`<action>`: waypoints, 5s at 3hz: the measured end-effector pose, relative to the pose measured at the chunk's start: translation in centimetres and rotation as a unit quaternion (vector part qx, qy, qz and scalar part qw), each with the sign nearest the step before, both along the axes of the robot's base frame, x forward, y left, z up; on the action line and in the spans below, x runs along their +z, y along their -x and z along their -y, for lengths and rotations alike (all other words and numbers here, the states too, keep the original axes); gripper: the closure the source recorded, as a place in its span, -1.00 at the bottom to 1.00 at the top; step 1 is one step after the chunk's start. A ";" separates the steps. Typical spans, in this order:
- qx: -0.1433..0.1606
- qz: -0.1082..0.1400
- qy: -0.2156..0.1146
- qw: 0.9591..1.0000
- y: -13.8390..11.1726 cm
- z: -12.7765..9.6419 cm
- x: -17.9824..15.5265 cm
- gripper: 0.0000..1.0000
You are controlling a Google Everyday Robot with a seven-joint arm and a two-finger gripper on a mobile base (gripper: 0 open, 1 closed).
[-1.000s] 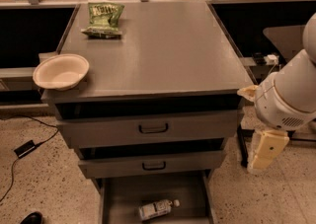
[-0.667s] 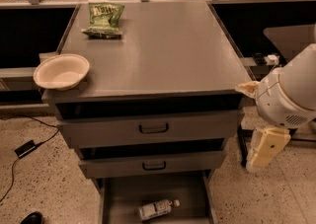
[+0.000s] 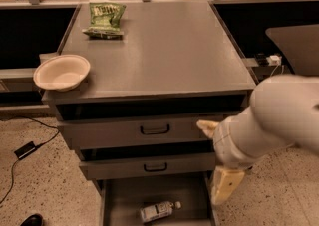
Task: Pick blue plastic bottle from bottom drawer and place on counter
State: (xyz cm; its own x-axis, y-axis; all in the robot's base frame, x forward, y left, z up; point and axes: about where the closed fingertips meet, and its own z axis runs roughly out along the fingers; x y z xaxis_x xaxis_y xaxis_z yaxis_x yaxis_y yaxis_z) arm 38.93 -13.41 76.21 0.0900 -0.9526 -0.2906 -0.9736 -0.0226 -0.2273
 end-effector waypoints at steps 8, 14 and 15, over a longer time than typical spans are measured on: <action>0.035 -0.060 -0.012 0.998 1.9 -3.0 -36.4 -1.00; 0.108 -0.037 -0.116 0.987 -6.4 -6.2 -53.6 -1.00; 0.101 -0.046 -0.101 0.989 -6.7 -7.2 -55.1 -1.00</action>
Offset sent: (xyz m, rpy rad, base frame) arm -0.0128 0.0134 -0.0719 -0.0135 0.0404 0.0325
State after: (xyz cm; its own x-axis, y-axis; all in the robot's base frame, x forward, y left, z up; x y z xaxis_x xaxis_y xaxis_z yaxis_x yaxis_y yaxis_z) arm 45.59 -6.20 21.13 0.2379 -0.8398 -0.4880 -0.9703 -0.1826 -0.1587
